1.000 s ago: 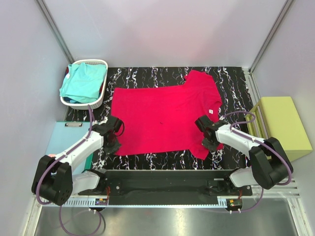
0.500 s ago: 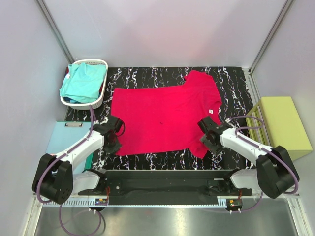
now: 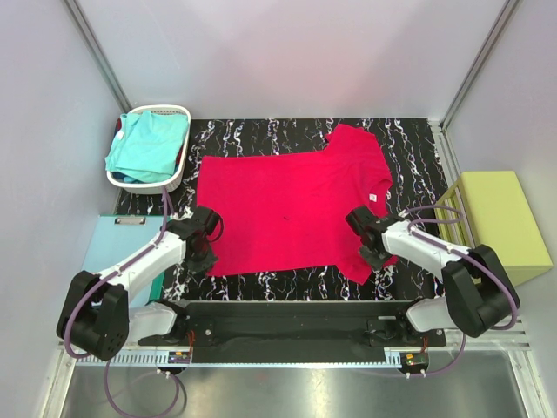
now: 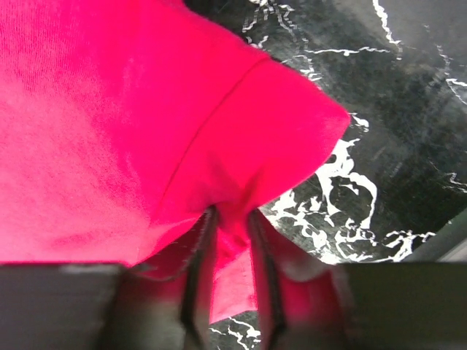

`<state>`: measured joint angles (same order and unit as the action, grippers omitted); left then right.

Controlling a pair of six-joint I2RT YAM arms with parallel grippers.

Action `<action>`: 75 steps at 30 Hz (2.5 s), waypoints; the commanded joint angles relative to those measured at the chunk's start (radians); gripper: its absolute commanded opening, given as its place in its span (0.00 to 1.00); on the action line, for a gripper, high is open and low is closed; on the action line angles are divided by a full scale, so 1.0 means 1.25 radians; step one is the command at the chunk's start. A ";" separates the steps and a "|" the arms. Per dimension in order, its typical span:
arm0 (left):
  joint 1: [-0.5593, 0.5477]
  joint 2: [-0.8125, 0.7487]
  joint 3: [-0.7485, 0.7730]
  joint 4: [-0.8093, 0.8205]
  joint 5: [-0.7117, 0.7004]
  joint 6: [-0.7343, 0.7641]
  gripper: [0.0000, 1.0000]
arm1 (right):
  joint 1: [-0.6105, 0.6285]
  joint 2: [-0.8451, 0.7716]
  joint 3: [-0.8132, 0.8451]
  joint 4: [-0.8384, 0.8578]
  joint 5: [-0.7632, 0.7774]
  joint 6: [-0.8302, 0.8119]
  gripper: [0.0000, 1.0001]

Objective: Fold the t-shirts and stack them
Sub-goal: Grap the side of the flattened tshirt closest away from the robot with both arms, then fold the flattened tshirt in 1/3 of the way

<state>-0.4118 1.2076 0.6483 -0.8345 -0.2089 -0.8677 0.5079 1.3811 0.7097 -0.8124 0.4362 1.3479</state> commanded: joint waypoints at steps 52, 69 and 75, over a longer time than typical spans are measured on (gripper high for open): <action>0.090 0.194 0.345 -0.044 -0.104 0.035 0.00 | -0.151 0.082 0.443 -0.001 0.164 -0.427 0.00; 0.113 0.278 0.356 -0.026 -0.121 0.039 0.00 | -0.168 0.249 0.484 0.044 0.150 -0.437 0.00; 0.142 0.300 0.358 -0.015 -0.118 0.050 0.00 | -0.168 0.305 0.537 0.041 0.153 -0.441 0.00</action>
<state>-0.2607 1.5696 1.0546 -0.8654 -0.3126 -0.8326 0.3103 1.7367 1.3117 -0.7773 0.5991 0.8085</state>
